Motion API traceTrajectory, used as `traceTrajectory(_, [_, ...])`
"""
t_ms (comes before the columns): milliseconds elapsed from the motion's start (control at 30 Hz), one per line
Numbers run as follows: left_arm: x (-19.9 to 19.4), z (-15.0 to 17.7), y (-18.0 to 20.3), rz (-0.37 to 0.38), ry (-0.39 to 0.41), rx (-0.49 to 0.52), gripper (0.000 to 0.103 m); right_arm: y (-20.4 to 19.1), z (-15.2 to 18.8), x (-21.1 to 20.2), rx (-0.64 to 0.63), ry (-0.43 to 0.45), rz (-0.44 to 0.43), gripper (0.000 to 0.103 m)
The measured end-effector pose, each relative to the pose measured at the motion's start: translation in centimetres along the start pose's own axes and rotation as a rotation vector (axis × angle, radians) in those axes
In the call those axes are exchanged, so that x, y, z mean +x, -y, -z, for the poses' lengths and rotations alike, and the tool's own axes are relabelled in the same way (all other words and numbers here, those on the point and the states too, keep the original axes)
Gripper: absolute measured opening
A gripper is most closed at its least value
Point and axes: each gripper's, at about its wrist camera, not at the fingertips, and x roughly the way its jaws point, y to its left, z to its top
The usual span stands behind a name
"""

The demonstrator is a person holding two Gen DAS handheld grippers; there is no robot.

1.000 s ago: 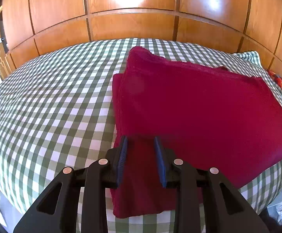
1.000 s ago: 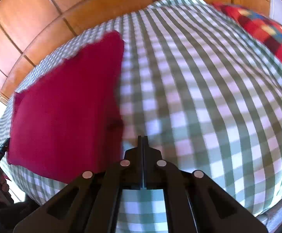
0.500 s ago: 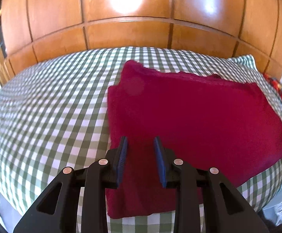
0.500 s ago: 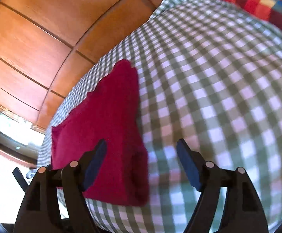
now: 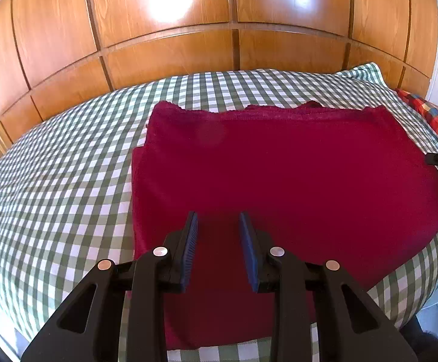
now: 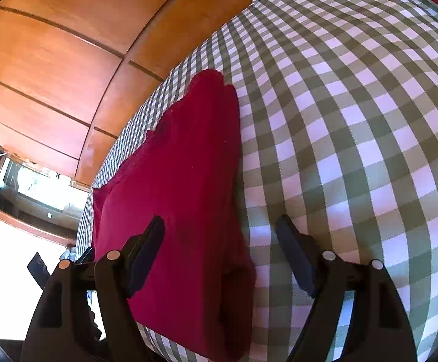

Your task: Fold small clothes

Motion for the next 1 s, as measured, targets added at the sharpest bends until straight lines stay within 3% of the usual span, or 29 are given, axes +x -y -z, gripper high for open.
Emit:
traceTrajectory(167, [0.2,0.0,-0.2,0.012,-0.004,-0.017,0.027,-1.1,0.0,1.2,-0.057,-0.051,0.004,0.071])
traceTrajectory(267, [0.2,0.0,-0.3,0.018,-0.002,-0.021,0.027,-1.9,0.1,2.0,-0.075,-0.075,0.015,0.058])
traceTrajectory(333, [0.1,0.0,-0.5,0.023,0.000,-0.033,0.027,-2.2,0.2,2.3,-0.081,-0.087,0.015,0.041])
traceTrajectory(433, [-0.4,0.1,-1.2,0.052,0.005,-0.070,0.028,-3.8,0.4,2.5,-0.101,-0.081,0.031,0.028])
traceTrajectory(567, [-0.8,0.4,-3.6,0.165,-0.019,-0.176,0.027,-6.7,0.2,1.7,-0.122,-0.047,0.008,0.026])
traceTrajectory(733, [-0.7,1.2,-6.5,0.391,-0.057,-0.313,0.027,-13.3,0.1,0.8,-0.212,-0.018,-0.060,0.025])
traceTrajectory(833, [-0.3,1.5,-7.0,0.409,-0.069,-0.305,0.027,-18.1,0.1,1.1,-0.286,-0.011,-0.106,0.024])
traceTrajectory(900, [0.1,1.7,-7.6,0.422,-0.080,-0.316,0.021,-21.6,0.1,1.8,-0.332,-0.012,-0.142,0.023])
traceTrajectory(1000, [0.8,2.1,-8.6,0.477,-0.093,-0.352,0.021,-26.3,0.5,4.0,-0.396,-0.038,-0.189,0.021])
